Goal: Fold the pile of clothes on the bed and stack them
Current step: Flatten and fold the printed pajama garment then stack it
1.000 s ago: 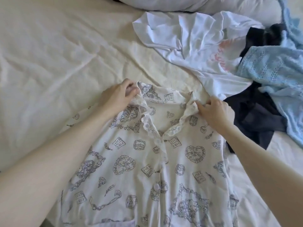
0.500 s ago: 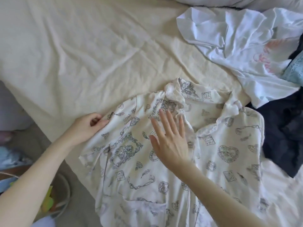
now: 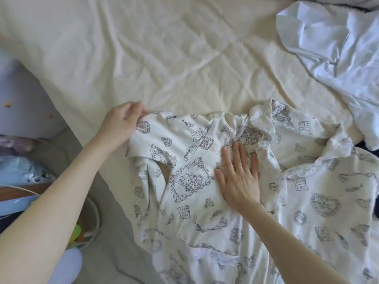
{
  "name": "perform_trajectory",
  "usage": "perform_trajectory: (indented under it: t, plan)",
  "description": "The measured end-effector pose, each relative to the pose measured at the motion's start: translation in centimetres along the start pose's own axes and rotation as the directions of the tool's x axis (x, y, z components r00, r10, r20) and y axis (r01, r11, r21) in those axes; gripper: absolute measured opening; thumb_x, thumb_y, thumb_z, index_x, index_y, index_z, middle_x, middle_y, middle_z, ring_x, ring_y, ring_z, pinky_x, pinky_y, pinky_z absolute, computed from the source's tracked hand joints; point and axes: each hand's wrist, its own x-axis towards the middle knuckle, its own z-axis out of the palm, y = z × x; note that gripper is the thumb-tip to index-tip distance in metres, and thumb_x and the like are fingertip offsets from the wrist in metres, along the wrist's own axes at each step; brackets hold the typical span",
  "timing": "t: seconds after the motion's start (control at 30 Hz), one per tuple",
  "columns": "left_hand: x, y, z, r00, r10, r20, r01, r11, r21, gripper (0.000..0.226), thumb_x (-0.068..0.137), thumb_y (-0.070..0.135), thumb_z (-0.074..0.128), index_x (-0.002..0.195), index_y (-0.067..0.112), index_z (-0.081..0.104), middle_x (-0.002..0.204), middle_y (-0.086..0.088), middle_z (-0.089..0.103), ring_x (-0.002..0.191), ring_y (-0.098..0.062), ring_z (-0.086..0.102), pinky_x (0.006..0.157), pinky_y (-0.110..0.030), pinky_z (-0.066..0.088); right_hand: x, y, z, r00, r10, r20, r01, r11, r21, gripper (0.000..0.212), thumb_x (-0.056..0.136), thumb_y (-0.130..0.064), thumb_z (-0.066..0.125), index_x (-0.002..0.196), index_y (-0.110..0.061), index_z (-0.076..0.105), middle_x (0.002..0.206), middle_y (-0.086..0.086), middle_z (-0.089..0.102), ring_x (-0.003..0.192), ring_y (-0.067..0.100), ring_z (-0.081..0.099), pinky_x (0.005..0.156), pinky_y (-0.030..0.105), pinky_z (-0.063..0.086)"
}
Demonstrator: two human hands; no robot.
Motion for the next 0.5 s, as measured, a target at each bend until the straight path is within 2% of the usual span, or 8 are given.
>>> perform_trajectory:
  t: [0.1, 0.2, 0.27, 0.3, 0.37, 0.43, 0.47, 0.5]
  plan:
    - [-2.5, -3.4, -1.6, 0.961, -0.205, 0.187, 0.234, 0.960, -0.152, 0.019, 0.089, 0.042, 0.053, 0.090, 0.026, 0.063, 0.093, 0.001, 0.067, 0.086, -0.015, 0.061, 0.081, -0.029, 0.049, 0.0, -0.2, 0.1, 1.000, 0.004, -0.024, -0.004, 1.000, 0.010, 0.061, 0.095, -0.047, 0.021, 0.149, -0.018, 0.019, 0.156, 0.011, 0.017, 0.144, 0.021, 0.005, 0.117, 0.046, -0.003]
    - [-6.3, -6.2, -2.8, 0.901, -0.259, 0.347, 0.357, 0.899, -0.255, 0.052, 0.064, 0.062, 0.072, 0.104, 0.030, 0.062, 0.095, 0.008, 0.072, 0.089, -0.008, 0.066, 0.077, -0.023, 0.051, 0.0, -0.3, 0.3, 1.000, 0.007, -0.025, -0.007, 1.000, -0.014, 0.059, 0.095, -0.048, 0.018, 0.147, -0.021, 0.008, 0.155, 0.007, 0.005, 0.145, 0.020, 0.002, 0.117, 0.046, -0.004]
    - [-8.6, -7.4, -1.9, 0.868, -0.284, 0.408, 0.416, 0.864, -0.283, 0.054, 0.059, 0.050, 0.080, 0.105, 0.027, 0.062, 0.097, 0.010, 0.072, 0.092, -0.004, 0.065, 0.080, -0.020, 0.049, 0.1, -0.2, 0.4, 1.000, 0.012, -0.015, -0.012, 0.999, -0.035, 0.060, 0.095, -0.049, 0.013, 0.147, -0.022, 0.002, 0.154, 0.005, -0.002, 0.144, 0.018, -0.004, 0.117, 0.044, -0.009]
    - [-9.3, -7.7, -1.1, 0.868, -0.299, 0.396, 0.420, 0.867, -0.269, 0.045, 0.063, 0.039, 0.079, 0.103, 0.026, 0.063, 0.095, 0.008, 0.072, 0.091, -0.006, 0.064, 0.083, -0.019, 0.047, 0.1, -0.2, 0.4, 1.000, 0.014, -0.007, -0.015, 0.999, -0.051, 0.060, 0.095, -0.050, 0.011, 0.147, -0.023, -0.001, 0.154, 0.005, -0.004, 0.144, 0.017, -0.007, 0.117, 0.043, -0.011]
    - [-9.8, -7.7, 0.2, 0.890, -0.326, 0.319, 0.408, 0.882, -0.235, 0.023, 0.074, 0.021, 0.076, 0.094, 0.022, 0.064, 0.089, 0.004, 0.069, 0.085, -0.011, 0.061, 0.077, -0.015, 0.044, 0.1, -0.1, 0.3, 1.000, 0.015, 0.019, -0.013, 0.996, -0.085, 0.060, 0.094, -0.051, 0.005, 0.146, -0.024, -0.007, 0.154, 0.004, -0.009, 0.142, 0.015, -0.014, 0.116, 0.042, -0.014]
    - [-9.5, -7.1, 0.4, 0.919, -0.317, 0.232, 0.369, 0.899, -0.233, 0.012, 0.081, 0.013, 0.072, 0.090, 0.015, 0.064, 0.088, -0.006, 0.066, 0.082, -0.014, 0.057, 0.074, -0.021, 0.042, 0.1, -0.2, 0.2, 0.999, 0.015, 0.043, -0.011, 0.996, -0.093, 0.061, 0.092, -0.052, -0.001, 0.144, -0.025, -0.012, 0.154, 0.003, -0.013, 0.141, 0.013, -0.019, 0.115, 0.041, -0.016]
    - [-9.3, -6.6, -0.1, 0.939, -0.288, 0.187, 0.327, 0.916, -0.231, 0.008, 0.082, 0.013, 0.070, 0.087, 0.014, 0.063, 0.084, -0.009, 0.064, 0.078, -0.010, 0.055, 0.072, -0.022, 0.040, 0.2, -0.2, 0.1, 0.998, 0.018, 0.054, -0.012, 0.995, -0.095, 0.061, 0.091, -0.053, -0.002, 0.144, -0.025, -0.013, 0.154, 0.003, -0.014, 0.140, 0.013, -0.021, 0.115, 0.041, -0.017]
    - [-9.0, -6.0, -0.9, 0.961, -0.242, 0.132, 0.264, 0.944, -0.196, 0.011, 0.083, 0.013, 0.070, 0.080, 0.014, 0.060, 0.076, -0.006, 0.060, 0.070, -0.002, 0.052, 0.068, -0.017, 0.038, 0.2, -0.2, 0.0, 0.998, 0.021, 0.066, -0.015, 0.995, -0.100, 0.060, 0.091, -0.053, -0.002, 0.143, -0.026, -0.015, 0.155, 0.003, -0.015, 0.139, 0.012, -0.023, 0.115, 0.041, -0.017]
